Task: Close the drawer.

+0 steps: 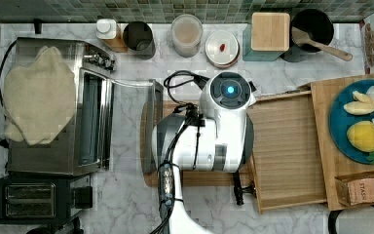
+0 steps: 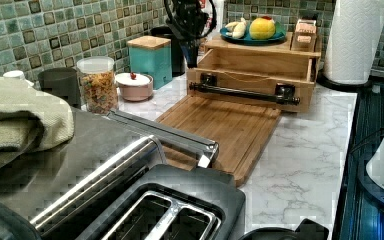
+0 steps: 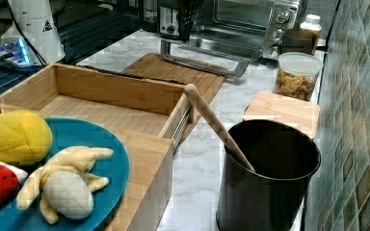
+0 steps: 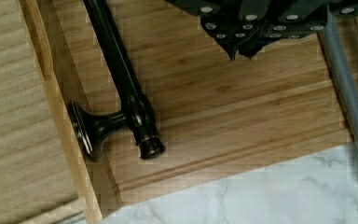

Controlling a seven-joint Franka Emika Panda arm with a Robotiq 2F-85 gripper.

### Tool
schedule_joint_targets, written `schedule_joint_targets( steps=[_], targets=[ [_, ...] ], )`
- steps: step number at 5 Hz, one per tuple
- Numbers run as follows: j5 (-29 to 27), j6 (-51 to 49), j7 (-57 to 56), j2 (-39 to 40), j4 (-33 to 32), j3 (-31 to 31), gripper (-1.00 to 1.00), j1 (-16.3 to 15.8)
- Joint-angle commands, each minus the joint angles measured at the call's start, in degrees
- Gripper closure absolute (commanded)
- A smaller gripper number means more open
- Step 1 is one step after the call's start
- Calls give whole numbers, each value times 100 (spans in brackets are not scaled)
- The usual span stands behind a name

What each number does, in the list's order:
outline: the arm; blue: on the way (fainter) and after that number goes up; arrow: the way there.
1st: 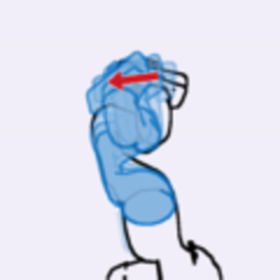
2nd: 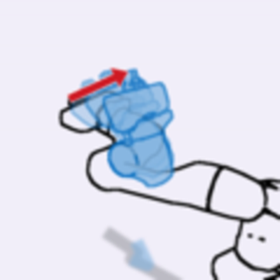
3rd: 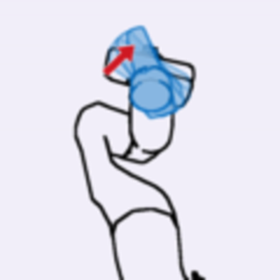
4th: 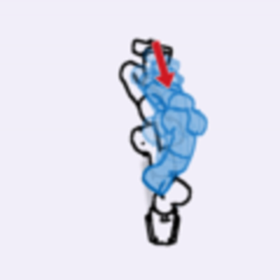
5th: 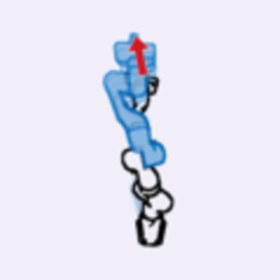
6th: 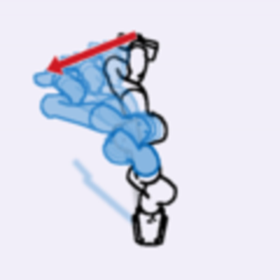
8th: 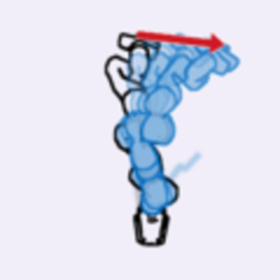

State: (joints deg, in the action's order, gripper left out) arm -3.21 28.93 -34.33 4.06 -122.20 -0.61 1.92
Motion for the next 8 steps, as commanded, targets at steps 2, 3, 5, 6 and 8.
schedule_joint_targets(
  steps=[2,3,5,6,8],
  targets=[
    [-71,1070,-2258,-761,-1259,67,100,-88],
    [-232,1244,-2576,-547,-1382,198,100,37],
    [-102,1987,-2106,-634,-2061,255,100,-187],
    [68,2152,-2057,-706,-2308,269,100,-163],
    [375,2056,-2264,-785,-2349,73,100,-46]
  ],
)
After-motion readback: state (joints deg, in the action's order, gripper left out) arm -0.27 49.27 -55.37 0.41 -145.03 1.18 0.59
